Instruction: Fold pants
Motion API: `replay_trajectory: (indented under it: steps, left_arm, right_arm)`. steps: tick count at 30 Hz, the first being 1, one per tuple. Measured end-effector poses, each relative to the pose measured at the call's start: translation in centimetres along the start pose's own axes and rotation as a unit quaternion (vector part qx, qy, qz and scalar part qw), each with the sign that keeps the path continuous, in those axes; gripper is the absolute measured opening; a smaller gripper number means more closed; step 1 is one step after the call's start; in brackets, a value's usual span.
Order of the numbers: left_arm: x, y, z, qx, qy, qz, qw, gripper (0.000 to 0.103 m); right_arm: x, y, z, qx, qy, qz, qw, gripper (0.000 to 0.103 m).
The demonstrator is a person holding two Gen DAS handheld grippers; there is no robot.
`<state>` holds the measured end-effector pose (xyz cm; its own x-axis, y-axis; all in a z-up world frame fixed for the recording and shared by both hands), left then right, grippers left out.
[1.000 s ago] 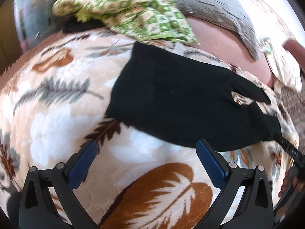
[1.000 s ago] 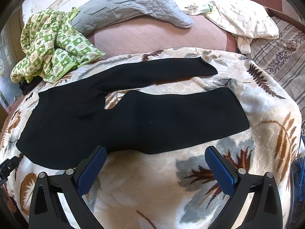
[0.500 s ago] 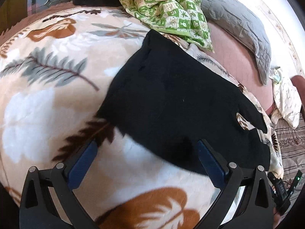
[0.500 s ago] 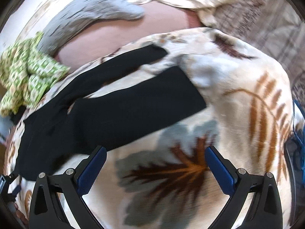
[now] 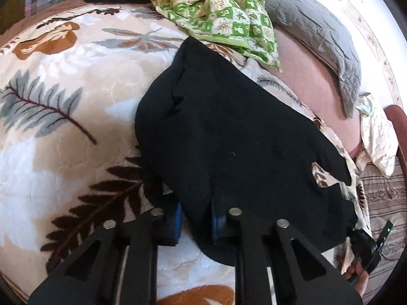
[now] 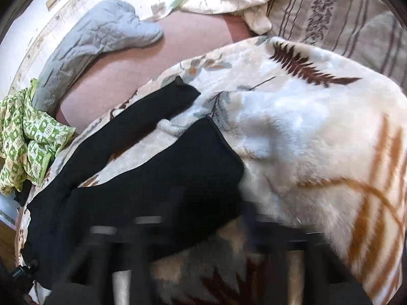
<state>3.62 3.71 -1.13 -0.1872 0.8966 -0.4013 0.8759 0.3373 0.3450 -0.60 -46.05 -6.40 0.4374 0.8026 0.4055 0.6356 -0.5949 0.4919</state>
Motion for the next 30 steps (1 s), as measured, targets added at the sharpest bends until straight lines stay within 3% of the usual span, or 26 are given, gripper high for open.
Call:
replay_trajectory:
  steps: [4, 11, 15, 19, 21, 22, 23, 24, 26, 30]
  left_arm:
    - [-0.3, -0.3, -2.0, -0.007, -0.023, 0.015, 0.9996, 0.011]
    - [0.9, -1.9, -5.9, 0.005, -0.044, 0.036, 0.9984, 0.011]
    - [2.7, -3.9, -6.6, 0.023, -0.026, 0.045, 0.9984, 0.011]
    - [4.2, -6.0, -5.1, 0.056, 0.007, 0.041, 0.9976, 0.017]
    - [4.4, -6.4, -5.2, 0.049, 0.009, 0.044, 0.9978, 0.023]
    - [4.3, -6.5, -5.7, 0.042, 0.021, 0.049, 0.9977, 0.028]
    - [4.3, -6.6, -6.2, 0.034, 0.037, 0.055, 0.9972, 0.041]
    - [4.3, -6.7, -6.7, 0.025, 0.051, 0.062, 0.9965, 0.045]
    - [4.6, -6.6, -7.7, 0.015, 0.060, 0.073, 0.9954, 0.048]
    - [5.4, -6.2, -8.9, 0.001, 0.082, 0.075, 0.9938, 0.049]
  right_arm:
    - [0.2, -0.5, -3.1, -0.016, 0.019, -0.011, 1.000, 0.010]
    - [-1.4, -2.7, -9.5, -0.021, 0.017, -0.036, 0.999, 0.010]
    - [-2.0, -5.3, -10.7, 0.010, -0.017, -0.074, 0.997, 0.010]
    - [-3.0, -7.1, -8.5, 0.054, -0.054, -0.086, 0.993, 0.011]
    - [-3.0, -7.8, -6.7, 0.085, -0.099, -0.106, 0.986, 0.017]
    - [-2.7, -7.9, -6.8, 0.077, -0.107, -0.113, 0.985, 0.020]
    - [-2.4, -7.8, -7.1, 0.072, -0.117, -0.115, 0.984, 0.030]
    - [-2.2, -7.7, -7.6, 0.069, -0.122, -0.115, 0.984, 0.044]
    - [-1.8, -7.5, -8.8, 0.051, -0.115, -0.109, 0.986, 0.055]
    - [0.5, -7.3, -11.3, 0.017, -0.076, -0.116, 0.990, 0.056]
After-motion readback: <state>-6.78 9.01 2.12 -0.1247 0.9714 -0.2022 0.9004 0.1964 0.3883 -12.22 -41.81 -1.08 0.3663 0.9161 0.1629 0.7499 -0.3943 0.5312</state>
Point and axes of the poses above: each gripper's, at about its wrist camera, not at the fingertips, and z roughly the way its jaws point, x to its left, y to its top, the point moved 3 cm from there along z, roughly the way its jaws point, and after that the axes turned 10 degrees about x, right-handed, at the moved point
